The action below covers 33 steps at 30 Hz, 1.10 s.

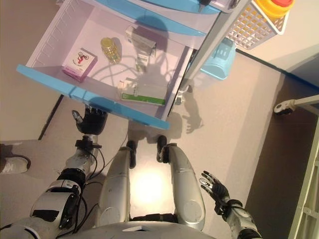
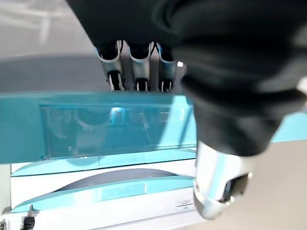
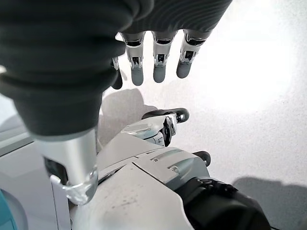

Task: Open the drawer and pick up the medicine

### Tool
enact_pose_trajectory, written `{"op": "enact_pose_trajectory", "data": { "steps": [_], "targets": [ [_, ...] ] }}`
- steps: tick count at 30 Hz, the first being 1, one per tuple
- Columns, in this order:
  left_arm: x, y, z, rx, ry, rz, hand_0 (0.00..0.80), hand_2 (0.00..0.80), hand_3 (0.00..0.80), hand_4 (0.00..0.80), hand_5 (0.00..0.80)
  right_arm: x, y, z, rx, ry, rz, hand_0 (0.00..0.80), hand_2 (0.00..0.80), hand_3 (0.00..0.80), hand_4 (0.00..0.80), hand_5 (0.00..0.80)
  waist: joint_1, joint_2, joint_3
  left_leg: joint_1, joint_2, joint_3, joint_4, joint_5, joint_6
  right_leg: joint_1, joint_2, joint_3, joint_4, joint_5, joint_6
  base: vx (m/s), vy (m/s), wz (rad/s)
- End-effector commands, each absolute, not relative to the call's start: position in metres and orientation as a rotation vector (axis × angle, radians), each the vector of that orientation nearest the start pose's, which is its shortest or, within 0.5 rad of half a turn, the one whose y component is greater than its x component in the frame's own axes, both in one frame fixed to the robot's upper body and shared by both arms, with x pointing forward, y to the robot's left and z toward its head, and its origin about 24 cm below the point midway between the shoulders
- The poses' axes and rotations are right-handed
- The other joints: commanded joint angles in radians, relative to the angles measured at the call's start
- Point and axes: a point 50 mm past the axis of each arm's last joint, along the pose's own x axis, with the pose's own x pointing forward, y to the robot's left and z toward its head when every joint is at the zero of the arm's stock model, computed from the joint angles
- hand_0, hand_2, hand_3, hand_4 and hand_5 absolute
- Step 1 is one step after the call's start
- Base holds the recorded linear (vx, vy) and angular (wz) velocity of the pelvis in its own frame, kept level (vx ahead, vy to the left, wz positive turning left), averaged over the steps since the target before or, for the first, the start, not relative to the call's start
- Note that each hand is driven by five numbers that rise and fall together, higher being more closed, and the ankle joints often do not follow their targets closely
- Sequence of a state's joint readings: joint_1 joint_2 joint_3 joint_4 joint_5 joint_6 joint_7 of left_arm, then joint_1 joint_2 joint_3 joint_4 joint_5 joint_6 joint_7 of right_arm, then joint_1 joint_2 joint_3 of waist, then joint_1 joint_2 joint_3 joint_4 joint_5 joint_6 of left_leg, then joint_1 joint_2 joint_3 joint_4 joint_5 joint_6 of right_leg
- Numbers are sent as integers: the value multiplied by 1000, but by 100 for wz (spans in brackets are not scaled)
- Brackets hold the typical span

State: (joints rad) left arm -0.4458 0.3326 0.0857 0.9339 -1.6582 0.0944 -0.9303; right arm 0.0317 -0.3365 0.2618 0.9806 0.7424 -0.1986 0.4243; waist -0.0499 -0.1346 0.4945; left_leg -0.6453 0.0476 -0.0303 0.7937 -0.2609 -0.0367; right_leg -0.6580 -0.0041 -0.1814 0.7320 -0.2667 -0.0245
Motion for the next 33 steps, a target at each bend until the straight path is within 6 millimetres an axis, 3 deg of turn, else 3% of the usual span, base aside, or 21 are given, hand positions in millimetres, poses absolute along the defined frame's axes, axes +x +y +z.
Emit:
{"op": "enact_pose_trajectory", "data": {
  "steps": [1, 11, 25, 33],
  "targets": [
    [222, 264, -86, -1465, 85, 395, 0, 0, 0, 0, 0, 138, -225, -124, 368, 725, 105, 0, 0, 0, 0, 0, -11, -43, -24, -45, -26, 51, 20, 18, 33, 29, 4, 41, -72, 133, 25, 0, 0, 0],
    [217, 263, -97, -1454, 353, 538, 0, 0, 0, 0, 0, 140, -227, -124, 354, 730, 112, 0, 0, 0, 0, 0, -15, -48, -33, -64, -27, 55, 32, 14, 37, 6, 0, 43, -62, 133, 27, 6, 33, 1],
    [231, 276, -84, -1393, 354, 535, 0, 0, 0, 0, 0, 145, -230, -120, 342, 715, 113, 0, 0, 0, 0, 0, -17, -68, -35, -79, -27, 44, 19, 13, 40, -19, 12, 54, -70, 149, 37, 1, 13, 5],
    [207, 286, -97, -1253, 374, 618, 0, 0, 0, 0, 0, 151, -249, -113, 241, 660, -90, 0, 0, 0, 0, 0, -15, -52, -41, -27, -30, 53, -51, 37, 23, 36, 7, 56, -133, 157, 37, -7, 0, 1]
  ]
}}
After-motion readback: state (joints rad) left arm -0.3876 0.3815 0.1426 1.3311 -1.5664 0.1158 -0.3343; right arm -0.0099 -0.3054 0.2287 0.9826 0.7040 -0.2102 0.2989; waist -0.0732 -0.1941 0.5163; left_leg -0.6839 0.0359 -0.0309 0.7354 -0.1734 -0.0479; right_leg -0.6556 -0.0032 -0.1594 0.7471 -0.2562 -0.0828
